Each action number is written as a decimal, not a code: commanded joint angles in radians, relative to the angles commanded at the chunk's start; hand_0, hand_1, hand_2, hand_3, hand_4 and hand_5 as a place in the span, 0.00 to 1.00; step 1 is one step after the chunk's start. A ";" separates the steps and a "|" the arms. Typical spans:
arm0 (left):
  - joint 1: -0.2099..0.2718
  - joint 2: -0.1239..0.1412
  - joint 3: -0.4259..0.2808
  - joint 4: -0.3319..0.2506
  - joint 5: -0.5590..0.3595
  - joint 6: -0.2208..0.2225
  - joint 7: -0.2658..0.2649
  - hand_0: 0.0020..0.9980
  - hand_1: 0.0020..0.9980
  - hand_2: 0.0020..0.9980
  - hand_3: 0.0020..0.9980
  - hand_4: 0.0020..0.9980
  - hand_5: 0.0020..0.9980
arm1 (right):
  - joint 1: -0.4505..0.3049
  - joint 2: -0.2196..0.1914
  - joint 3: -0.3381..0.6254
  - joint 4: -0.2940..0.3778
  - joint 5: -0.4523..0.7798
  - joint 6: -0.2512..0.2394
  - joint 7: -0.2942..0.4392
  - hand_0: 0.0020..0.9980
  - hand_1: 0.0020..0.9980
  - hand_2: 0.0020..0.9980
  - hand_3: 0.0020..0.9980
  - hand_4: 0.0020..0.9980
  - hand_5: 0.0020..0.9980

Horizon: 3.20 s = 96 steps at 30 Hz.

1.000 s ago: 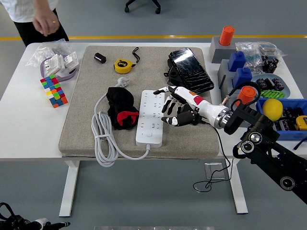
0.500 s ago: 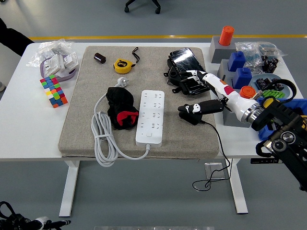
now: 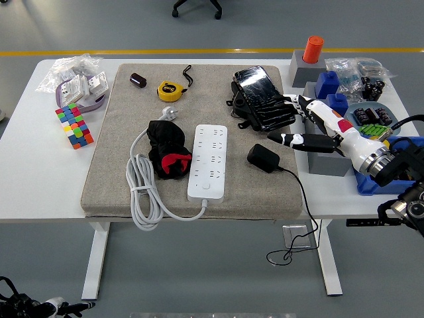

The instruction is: Pull the plug out and thorw away

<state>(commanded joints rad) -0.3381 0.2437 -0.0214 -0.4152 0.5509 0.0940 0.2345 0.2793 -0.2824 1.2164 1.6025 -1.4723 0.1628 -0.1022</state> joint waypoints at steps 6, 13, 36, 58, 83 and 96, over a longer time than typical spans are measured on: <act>-0.005 0.002 -0.001 -0.001 0.004 0.000 0.001 0.53 0.66 0.69 0.67 0.83 0.71 | -0.043 -0.018 0.022 0.023 0.021 0.001 0.012 0.86 0.88 0.85 0.90 1.00 0.57; -0.008 0.006 -0.008 -0.001 0.016 -0.004 0.006 0.53 0.66 0.69 0.67 0.83 0.71 | -0.057 -0.039 0.045 0.043 0.031 -0.013 0.044 0.84 0.86 0.84 0.89 1.00 0.57; -0.024 0.013 -0.038 -0.004 0.071 -0.021 0.027 0.53 0.66 0.69 0.67 0.83 0.70 | -0.113 -0.024 0.073 0.096 0.025 -0.015 0.060 0.80 0.84 0.82 0.88 1.00 0.54; -0.024 0.006 -0.027 -0.004 0.053 -0.016 0.020 0.53 0.67 0.69 0.67 0.84 0.70 | -0.112 -0.035 0.089 0.134 0.027 -0.023 0.065 0.79 0.83 0.81 0.87 1.00 0.53; 0.006 0.008 0.001 -0.002 0.010 -0.002 0.002 0.53 0.66 0.69 0.67 0.84 0.70 | -0.140 -0.007 0.107 0.128 0.014 -0.020 0.060 0.79 0.83 0.81 0.87 1.00 0.51; 0.004 0.001 -0.004 0.003 0.010 -0.005 0.005 0.53 0.66 0.69 0.67 0.84 0.70 | -0.115 -0.011 0.110 0.116 0.008 -0.020 0.057 0.79 0.83 0.81 0.87 1.00 0.50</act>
<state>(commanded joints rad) -0.3336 0.2449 -0.0254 -0.4122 0.5608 0.0885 0.2394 0.1639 -0.2935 1.3264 1.7184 -1.4640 0.1432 -0.0454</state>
